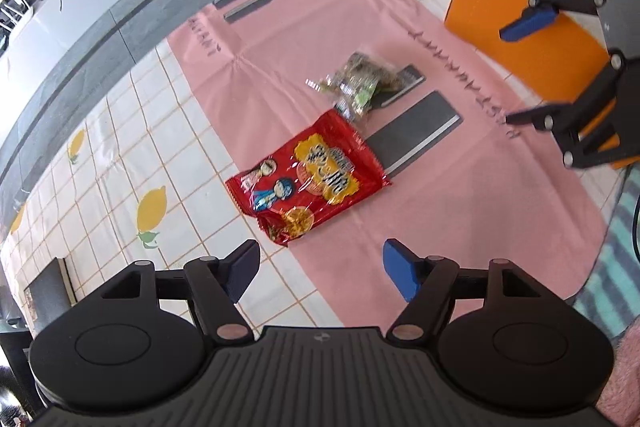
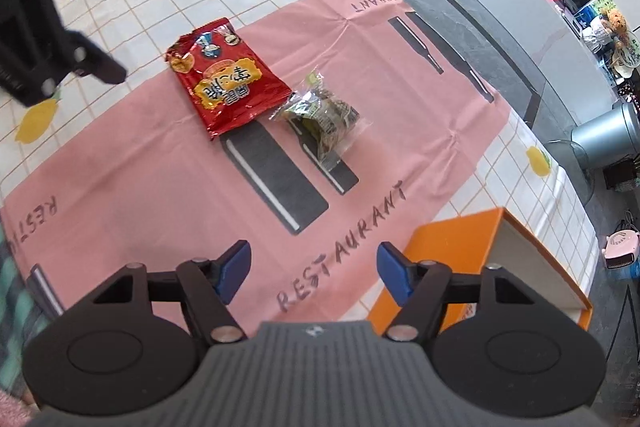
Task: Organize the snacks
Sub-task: 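Grasp the small clear snack bag with the right tool while the left grasps the red crisp bag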
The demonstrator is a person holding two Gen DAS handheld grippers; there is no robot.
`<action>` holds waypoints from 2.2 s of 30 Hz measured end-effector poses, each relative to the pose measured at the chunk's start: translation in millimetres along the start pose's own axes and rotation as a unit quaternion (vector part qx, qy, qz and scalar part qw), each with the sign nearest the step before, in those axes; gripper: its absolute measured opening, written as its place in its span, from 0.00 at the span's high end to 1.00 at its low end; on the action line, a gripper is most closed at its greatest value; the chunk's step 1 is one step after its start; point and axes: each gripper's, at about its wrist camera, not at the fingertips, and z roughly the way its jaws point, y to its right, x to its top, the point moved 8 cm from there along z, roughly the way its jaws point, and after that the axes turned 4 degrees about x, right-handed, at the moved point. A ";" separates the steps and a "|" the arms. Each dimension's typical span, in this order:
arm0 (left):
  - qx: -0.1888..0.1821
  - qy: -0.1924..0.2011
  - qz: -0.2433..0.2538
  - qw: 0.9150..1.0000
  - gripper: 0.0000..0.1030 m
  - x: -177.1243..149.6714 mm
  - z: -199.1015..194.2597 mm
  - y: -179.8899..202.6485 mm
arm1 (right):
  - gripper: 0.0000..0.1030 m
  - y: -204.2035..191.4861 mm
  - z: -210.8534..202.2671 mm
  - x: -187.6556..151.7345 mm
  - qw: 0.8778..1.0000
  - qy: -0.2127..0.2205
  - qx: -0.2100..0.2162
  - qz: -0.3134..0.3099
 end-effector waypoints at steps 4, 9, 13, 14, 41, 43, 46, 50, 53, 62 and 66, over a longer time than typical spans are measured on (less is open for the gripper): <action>-0.005 -0.014 -0.007 1.000 0.20 -5.5 27.0 -9.9 | 0.45 6.9 25.6 14.2 1.000 -0.003 0.004 -0.001; -0.003 -0.022 0.010 1.000 0.20 -1.1 49.6 -15.2 | 0.42 12.3 45.8 40.3 0.999 0.004 0.013 -0.041; 0.006 -0.012 0.062 0.998 0.18 10.1 55.2 -13.8 | 0.31 14.4 58.3 60.2 0.995 0.006 0.017 -0.100; 0.009 -0.010 0.079 0.997 0.16 13.2 56.5 -12.9 | 0.29 14.6 61.0 64.2 0.994 0.006 0.018 -0.111; -0.106 -0.014 0.093 0.990 0.11 43.1 90.1 0.7 | 0.46 17.7 96.9 77.9 0.991 0.016 0.108 -0.077; -0.113 -0.017 0.082 0.990 0.11 36.9 88.5 1.2 | 0.46 14.7 94.0 72.8 0.991 0.014 0.123 -0.057; -0.114 -0.017 0.087 0.990 0.10 26.2 84.3 4.0 | 0.46 5.6 88.4 63.0 0.990 0.010 0.134 -0.036; -0.107 -0.026 0.111 0.988 0.10 12.5 82.5 12.0 | 0.45 -6.0 78.1 54.8 0.990 0.017 0.142 -0.023; -0.095 -0.021 0.122 0.988 0.09 13.1 85.5 15.9 | 0.44 -10.2 73.4 54.3 0.990 0.023 0.139 -0.022; -0.059 -0.032 0.136 0.988 0.05 -9.2 95.1 39.4 | 0.45 -10.2 78.3 59.9 0.992 0.026 0.124 -0.018; -0.061 -0.026 0.100 0.993 0.05 -8.7 96.6 36.3 | 0.47 -8.5 81.5 58.4 0.992 0.027 0.121 -0.004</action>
